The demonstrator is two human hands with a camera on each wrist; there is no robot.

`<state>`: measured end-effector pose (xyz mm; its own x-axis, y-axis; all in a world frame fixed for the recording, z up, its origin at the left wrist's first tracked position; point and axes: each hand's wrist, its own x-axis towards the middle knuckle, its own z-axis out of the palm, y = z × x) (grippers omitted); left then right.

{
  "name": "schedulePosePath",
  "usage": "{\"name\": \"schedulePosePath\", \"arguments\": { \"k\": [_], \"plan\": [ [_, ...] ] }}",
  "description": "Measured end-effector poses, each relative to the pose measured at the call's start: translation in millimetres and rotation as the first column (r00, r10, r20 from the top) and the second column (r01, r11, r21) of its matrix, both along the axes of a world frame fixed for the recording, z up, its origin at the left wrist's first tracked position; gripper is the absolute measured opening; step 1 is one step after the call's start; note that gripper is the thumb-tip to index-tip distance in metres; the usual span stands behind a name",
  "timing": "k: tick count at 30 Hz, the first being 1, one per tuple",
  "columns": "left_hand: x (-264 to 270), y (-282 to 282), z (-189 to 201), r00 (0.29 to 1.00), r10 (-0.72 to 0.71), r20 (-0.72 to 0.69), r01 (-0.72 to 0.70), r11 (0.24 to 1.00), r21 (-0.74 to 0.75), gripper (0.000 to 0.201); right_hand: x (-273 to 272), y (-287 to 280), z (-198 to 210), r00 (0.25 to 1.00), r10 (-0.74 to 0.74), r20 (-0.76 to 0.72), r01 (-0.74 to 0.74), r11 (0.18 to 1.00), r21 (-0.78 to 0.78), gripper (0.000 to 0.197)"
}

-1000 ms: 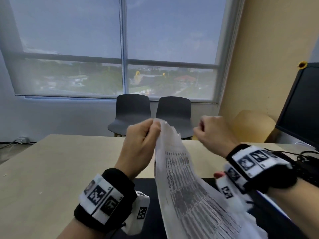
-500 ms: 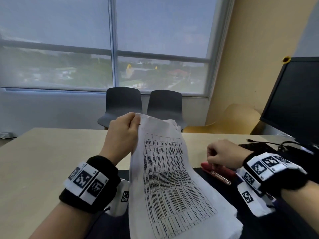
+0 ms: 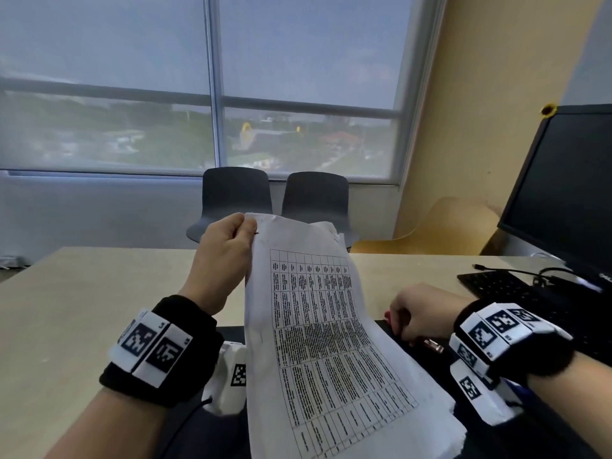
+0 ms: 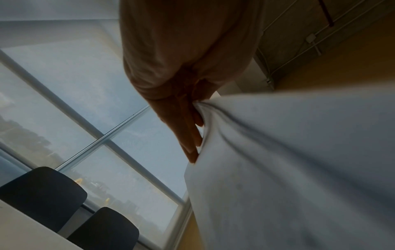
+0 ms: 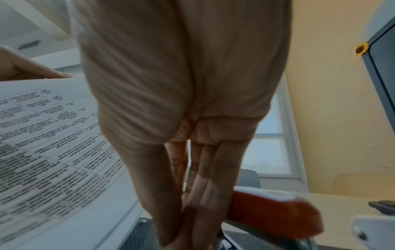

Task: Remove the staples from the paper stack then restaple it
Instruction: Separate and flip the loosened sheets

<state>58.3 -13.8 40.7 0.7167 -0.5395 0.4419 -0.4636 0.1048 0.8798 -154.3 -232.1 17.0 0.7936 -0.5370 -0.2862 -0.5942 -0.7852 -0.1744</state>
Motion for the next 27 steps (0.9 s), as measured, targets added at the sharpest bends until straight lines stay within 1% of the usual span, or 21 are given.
{"name": "schedulePosePath", "arguments": {
  "k": [2, 5, 9, 10, 13, 15, 17, 18, 19, 20, 21, 22, 23, 25, 27],
  "plan": [
    [0, -1, 0, 1.000, 0.010, -0.021, -0.010, 1.000, -0.014, 0.046, 0, 1, -1, 1.000, -0.005, -0.004, 0.005, 1.000, 0.004, 0.015],
    [1, -2, 1, 0.999, 0.015, -0.041, -0.016, 1.000, -0.023, 0.040, -2, 0, -1, 1.000, -0.020, 0.010, 0.020, 1.000, 0.009, 0.014],
    [1, 1, 3, 0.998, 0.020, -0.052, -0.022, 0.999, -0.038, 0.038, -3, -2, 4, 0.998, -0.056, -0.004, 0.056, 0.996, 0.070, 0.024],
    [2, 2, 5, 0.999, 0.024, -0.048, -0.026, 0.999, -0.043, 0.038, -4, -3, 6, 0.998, -0.059, 0.009, 0.058, 0.996, 0.074, 0.023],
    [3, 6, 8, 0.999, 0.030, -0.038, -0.032, 0.998, -0.056, 0.036, -5, -5, 11, 0.995, -0.051, 0.089, 0.044, 0.996, 0.079, 0.019],
    [2, 9, 12, 0.998, 0.004, -0.058, -0.008, 0.997, -0.070, 0.034, -4, -6, 13, 0.984, -0.040, 0.173, 0.026, 0.996, 0.085, 0.016],
    [0, 11, 15, 0.995, -0.039, -0.091, 0.032, 0.996, -0.086, 0.033, -2, -4, 16, 0.966, -0.012, 0.257, 0.011, 1.000, 0.008, 0.013],
    [-1, 12, 17, 0.992, -0.066, -0.106, 0.056, 0.994, -0.098, 0.033, 0, -4, 16, 0.953, 0.012, 0.302, 0.000, 0.999, -0.039, 0.021],
    [-3, 14, 19, 0.988, -0.095, -0.118, 0.082, 0.990, -0.113, 0.033, 3, -4, 15, 0.938, 0.014, 0.346, -0.005, 1.000, -0.027, 0.037],
    [-4, 15, 21, 0.983, -0.130, -0.128, 0.112, 0.984, -0.135, 0.034, 6, -3, 13, 0.920, -0.016, 0.392, -0.007, 0.998, 0.058, 0.056],
    [-5, 16, 22, 0.976, -0.169, -0.139, 0.146, 0.976, -0.163, 0.034, 11, -1, 11, 0.899, -0.081, 0.431, -0.008, 0.980, 0.201, 0.074],
    [-6, 16, 23, 0.966, -0.211, -0.148, 0.181, 0.964, -0.194, 0.034, 15, 0, 10, 0.874, -0.148, 0.463, -0.029, 0.935, 0.353, 0.088],
    [-7, 17, 23, 0.957, -0.248, -0.153, 0.211, 0.951, -0.225, 0.034, 19, -1, 7, 0.853, -0.206, 0.480, -0.057, 0.876, 0.478, 0.097],
    [-7, 17, 21, 0.945, -0.289, -0.151, 0.242, 0.932, -0.270, 0.035, 26, 2, 4, 0.816, -0.288, 0.500, -0.128, 0.755, 0.643, 0.097],
    [-5, 18, 19, 0.945, -0.289, -0.156, 0.235, 0.927, -0.291, 0.033, 32, 4, 5, 0.773, -0.366, 0.519, -0.235, 0.594, 0.769, 0.089]
  ]
}}
